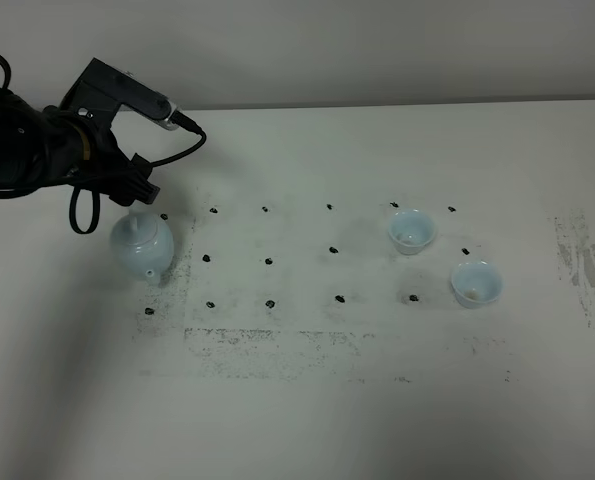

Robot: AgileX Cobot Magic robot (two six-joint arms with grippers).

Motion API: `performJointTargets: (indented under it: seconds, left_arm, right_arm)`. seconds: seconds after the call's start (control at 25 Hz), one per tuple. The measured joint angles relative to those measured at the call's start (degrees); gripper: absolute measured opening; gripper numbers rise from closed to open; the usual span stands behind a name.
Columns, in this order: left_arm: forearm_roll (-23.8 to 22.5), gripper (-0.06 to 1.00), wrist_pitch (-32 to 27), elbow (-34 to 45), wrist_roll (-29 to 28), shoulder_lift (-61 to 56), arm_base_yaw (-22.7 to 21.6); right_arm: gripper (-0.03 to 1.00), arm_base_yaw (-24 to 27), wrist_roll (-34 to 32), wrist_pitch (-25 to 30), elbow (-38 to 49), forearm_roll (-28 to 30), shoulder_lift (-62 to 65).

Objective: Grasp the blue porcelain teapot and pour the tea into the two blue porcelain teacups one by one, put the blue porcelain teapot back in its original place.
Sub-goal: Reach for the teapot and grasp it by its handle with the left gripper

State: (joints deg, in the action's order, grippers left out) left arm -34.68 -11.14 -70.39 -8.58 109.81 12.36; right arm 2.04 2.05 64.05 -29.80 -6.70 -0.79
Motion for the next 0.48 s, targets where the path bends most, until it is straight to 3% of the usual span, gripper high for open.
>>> performJointTargets:
  seconds: [0.48]
  left_arm:
    - [-0.9, 0.7, 6.93, 0.0, 3.9, 4.18, -1.25]
  right_arm:
    - [0.52, 0.0, 0.0, 0.0, 0.0, 0.0, 0.0]
